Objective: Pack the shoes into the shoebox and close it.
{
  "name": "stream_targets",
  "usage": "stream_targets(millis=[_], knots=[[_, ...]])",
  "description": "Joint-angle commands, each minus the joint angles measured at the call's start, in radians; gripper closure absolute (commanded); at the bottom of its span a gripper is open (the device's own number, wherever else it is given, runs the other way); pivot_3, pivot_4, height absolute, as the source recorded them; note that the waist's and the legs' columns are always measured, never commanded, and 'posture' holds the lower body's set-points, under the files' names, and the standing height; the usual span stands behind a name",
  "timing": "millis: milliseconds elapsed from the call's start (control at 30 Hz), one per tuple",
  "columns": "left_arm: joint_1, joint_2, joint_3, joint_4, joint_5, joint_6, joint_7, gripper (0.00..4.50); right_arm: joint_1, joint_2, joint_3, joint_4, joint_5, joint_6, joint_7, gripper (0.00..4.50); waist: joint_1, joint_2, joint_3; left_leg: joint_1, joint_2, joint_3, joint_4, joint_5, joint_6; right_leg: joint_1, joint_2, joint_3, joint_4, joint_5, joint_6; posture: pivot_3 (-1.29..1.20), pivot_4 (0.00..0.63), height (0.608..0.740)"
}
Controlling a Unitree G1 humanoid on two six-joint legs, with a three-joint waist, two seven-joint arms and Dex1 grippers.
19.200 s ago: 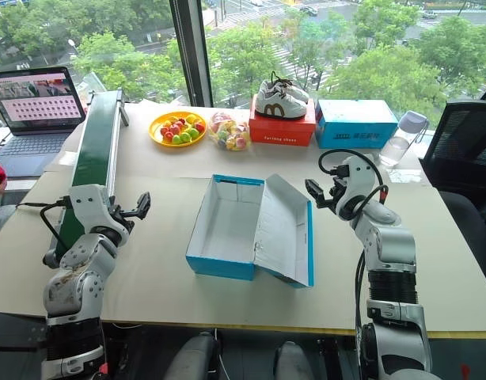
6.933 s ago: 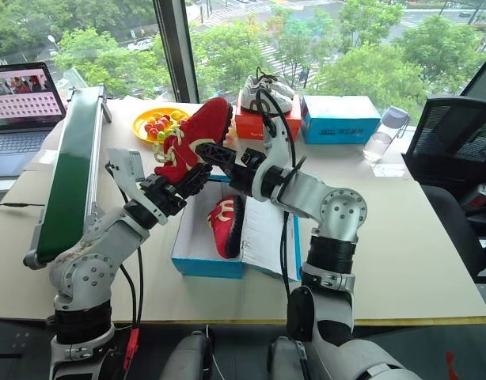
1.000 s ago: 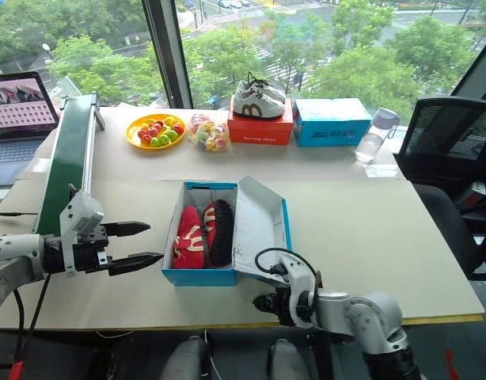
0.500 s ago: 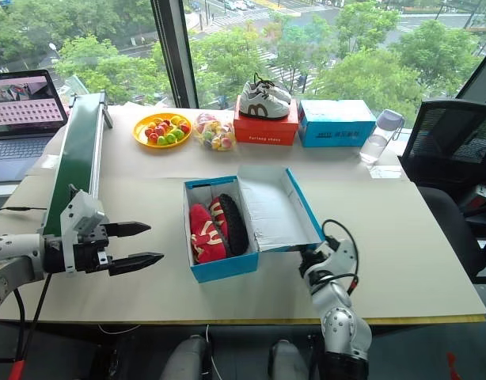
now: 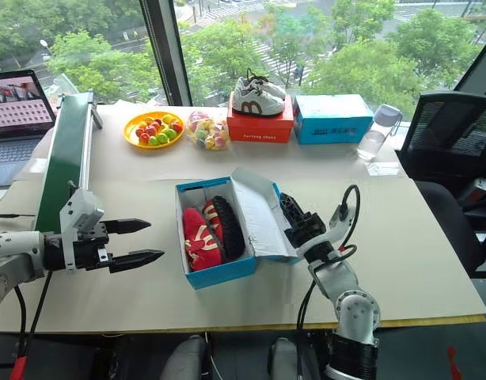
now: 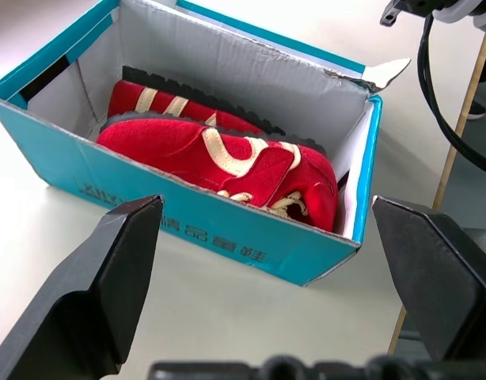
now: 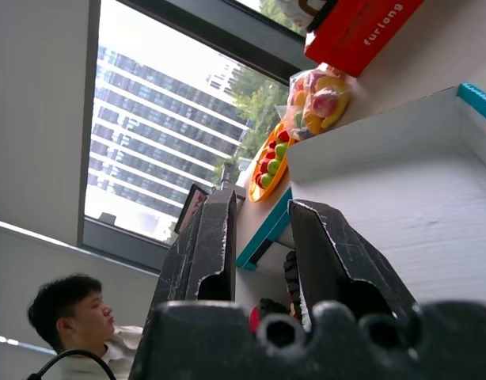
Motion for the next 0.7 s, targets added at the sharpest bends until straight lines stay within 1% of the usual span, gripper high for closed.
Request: stream_targets(millis=[33,67,167,233,300,367,400,467,500,600,700], knots=[[0.004,0.004,0.031,-0.034,-0.014,0.002,0.005,0.00,0.020,-0.142,-0.034,-0.174,0.180,0.095,0.077,3.01,0.006,0.002,0.001,0.000,0.000,0.001,0.000,-0.001,-0.001,0.000,-0.001,0.000,0.000,-0.001,-0.002,0.00,0.150,0.731],[0.005,0.004,0.030,-0.036,-0.015,0.002,0.007,0.00,0.041,-0.204,-0.026,-0.209,0.214,0.136,0.098,3.01,0.006,0.002,0.002,-0.001,0.000,0.001,0.001,-0.003,-0.004,0.000,-0.001,0.000,-0.001,-0.003,-0.005,0.00,0.150,0.731],[0.005,0.003,0.027,-0.036,-0.016,0.001,0.010,0.00,0.102,-0.352,0.001,-0.270,0.236,0.206,0.171,3.01,0.006,0.002,0.001,0.000,0.001,0.002,0.001,-0.003,-0.005,0.001,-0.001,0.001,0.000,-0.003,-0.005,0.00,0.150,0.731],[0.006,0.002,0.024,-0.035,-0.015,0.000,0.010,0.00,0.161,-0.476,0.050,-0.322,0.171,0.260,0.262,3.01,0.008,0.002,0.001,0.002,0.001,0.002,0.002,-0.003,-0.005,0.001,0.000,0.001,0.000,-0.003,-0.005,0.00,0.150,0.731],[0.006,0.002,0.023,-0.035,-0.015,-0.001,0.010,0.00,0.192,-0.546,0.083,-0.343,0.131,0.273,0.312,3.01,0.007,0.001,0.001,0.002,0.000,0.002,0.002,-0.003,-0.005,0.001,0.000,0.002,0.000,-0.004,-0.003,0.00,0.150,0.731],[0.000,0.001,0.018,-0.032,-0.015,-0.002,0.010,0.00,0.206,-0.580,0.139,-0.324,0.033,0.257,0.325,3.52,0.005,0.001,0.001,0.002,0.001,0.002,0.003,-0.003,-0.005,0.001,0.000,0.002,0.000,-0.005,-0.002,0.00,0.150,0.731],[-0.002,0.001,0.017,-0.030,-0.015,-0.002,0.010,0.00,0.217,-0.597,0.173,-0.321,-0.025,0.245,0.344,3.70,0.004,0.001,0.001,0.002,0.000,0.002,0.003,-0.003,-0.005,0.001,0.000,0.003,0.000,-0.004,-0.002,0.00,0.150,0.731],[-0.002,0.001,0.016,-0.031,-0.016,-0.002,0.010,0.00,0.237,-0.624,0.233,-0.326,-0.106,0.238,0.378,4.31,0.007,0.001,0.001,0.002,0.000,0.002,0.005,-0.003,-0.005,0.001,0.001,0.003,0.000,-0.004,0.000,0.00,0.150,0.731],[-0.004,0.001,0.015,-0.031,-0.017,-0.002,0.010,0.00,0.241,-0.632,0.260,-0.329,-0.142,0.234,0.387,4.46,0.009,0.001,0.001,0.002,0.000,0.002,0.005,-0.003,-0.005,0.000,0.000,0.002,0.000,-0.004,0.000,0.00,0.150,0.731],[-0.007,0.000,0.013,-0.031,-0.016,-0.001,0.012,0.00,0.236,-0.625,0.317,-0.314,-0.218,0.226,0.389,4.46,0.014,0.001,0.001,0.002,0.000,0.002,0.007,-0.003,-0.005,0.000,0.000,0.002,-0.001,-0.004,0.000,0.00,0.150,0.731],[-0.005,0.000,0.012,-0.033,-0.016,-0.001,0.012,0.00,0.196,-0.574,0.372,-0.224,-0.319,0.251,0.307,4.46,0.018,0.000,0.001,0.002,0.000,0.002,0.007,-0.003,-0.005,0.000,0.000,0.002,-0.001,-0.004,0.000,0.00,0.150,0.731]])
